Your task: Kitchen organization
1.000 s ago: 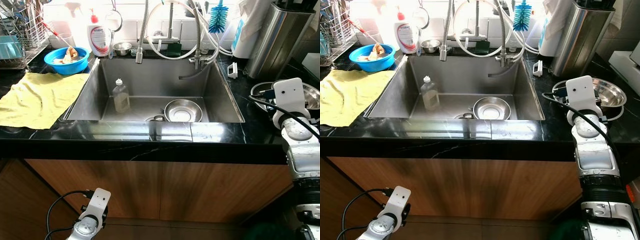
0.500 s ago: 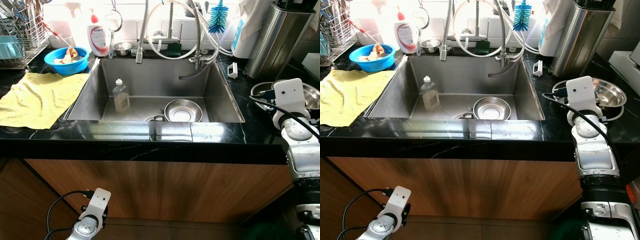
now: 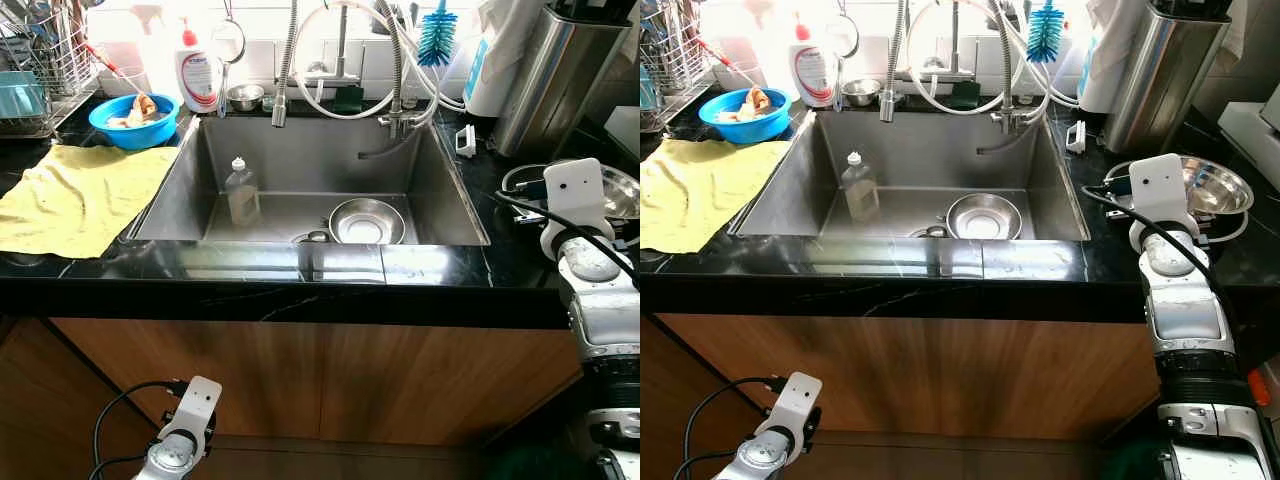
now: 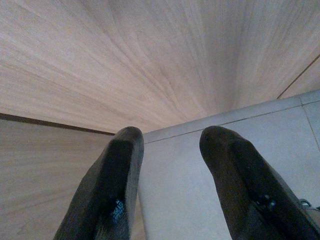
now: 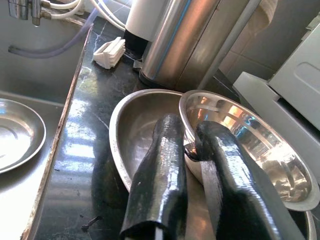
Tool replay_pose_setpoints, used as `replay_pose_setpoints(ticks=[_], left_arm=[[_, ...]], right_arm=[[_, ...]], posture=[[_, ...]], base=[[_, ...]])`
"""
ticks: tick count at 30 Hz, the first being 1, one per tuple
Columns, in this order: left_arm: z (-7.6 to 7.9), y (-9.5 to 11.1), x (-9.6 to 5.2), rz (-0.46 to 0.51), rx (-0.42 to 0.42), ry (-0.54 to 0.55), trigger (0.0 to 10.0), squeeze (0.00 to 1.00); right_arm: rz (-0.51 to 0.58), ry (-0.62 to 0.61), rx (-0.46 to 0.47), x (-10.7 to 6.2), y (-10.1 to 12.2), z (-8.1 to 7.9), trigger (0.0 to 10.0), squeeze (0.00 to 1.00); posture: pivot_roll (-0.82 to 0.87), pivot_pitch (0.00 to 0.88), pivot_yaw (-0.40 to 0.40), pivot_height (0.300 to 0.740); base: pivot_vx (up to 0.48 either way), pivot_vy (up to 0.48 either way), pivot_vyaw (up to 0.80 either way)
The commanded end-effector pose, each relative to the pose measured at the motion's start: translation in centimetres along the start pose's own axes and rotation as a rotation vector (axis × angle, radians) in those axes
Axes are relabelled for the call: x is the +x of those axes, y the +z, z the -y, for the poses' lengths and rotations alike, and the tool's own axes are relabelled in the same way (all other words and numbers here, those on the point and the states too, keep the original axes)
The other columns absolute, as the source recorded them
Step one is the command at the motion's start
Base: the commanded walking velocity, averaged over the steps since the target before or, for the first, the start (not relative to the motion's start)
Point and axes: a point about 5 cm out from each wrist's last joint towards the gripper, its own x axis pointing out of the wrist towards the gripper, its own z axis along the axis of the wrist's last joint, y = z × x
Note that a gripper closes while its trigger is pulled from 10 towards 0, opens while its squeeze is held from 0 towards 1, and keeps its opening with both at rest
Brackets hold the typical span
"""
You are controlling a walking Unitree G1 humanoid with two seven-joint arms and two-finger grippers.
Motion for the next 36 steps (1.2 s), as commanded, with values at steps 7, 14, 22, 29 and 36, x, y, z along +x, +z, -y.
replay_pose_setpoints(ticks=[7, 14, 22, 29, 36], left_arm=[[-0.1, -0.5, -0.1, -0.027, 0.004, 0.003, 10.0, 0.00], [-0.1, -0.5, -0.1, -0.027, 0.004, 0.004, 10.0, 0.00], [-0.1, -0.5, -0.1, -0.027, 0.004, 0.004, 10.0, 0.00], [-0.1, -0.5, -0.1, -0.026, 0.004, 0.004, 10.0, 0.00], [0.0, -0.6, -0.1, -0.028, -0.004, 0.008, 10.0, 0.00]], right_arm=[[0.022, -0.014, 0.029, 0.1, 0.5, 0.4, 0.0, 0.00], [0.023, -0.014, 0.029, 0.1, 0.5, 0.4, 0.0, 0.00], [0.024, -0.015, 0.030, 0.1, 0.5, 0.4, 0.0, 0.00], [0.033, -0.016, 0.032, 0.1, 0.7, 0.4, 0.0, 0.00], [0.232, -0.154, 0.129, -0.3, 4.2, 1.9, 10.0, 0.00]], posture=[[-0.05, 0.000, 0.009, 0.740], [-0.05, 0.000, 0.009, 0.740], [-0.05, 0.000, 0.009, 0.740], [-0.05, 0.000, 0.007, 0.740], [-0.05, 0.000, 0.001, 0.740]], base=[[0.000, 0.000, 0.00], [0.000, 0.000, 0.00], [0.000, 0.000, 0.00], [0.000, 0.000, 0.00], [0.000, 0.000, 0.00]])
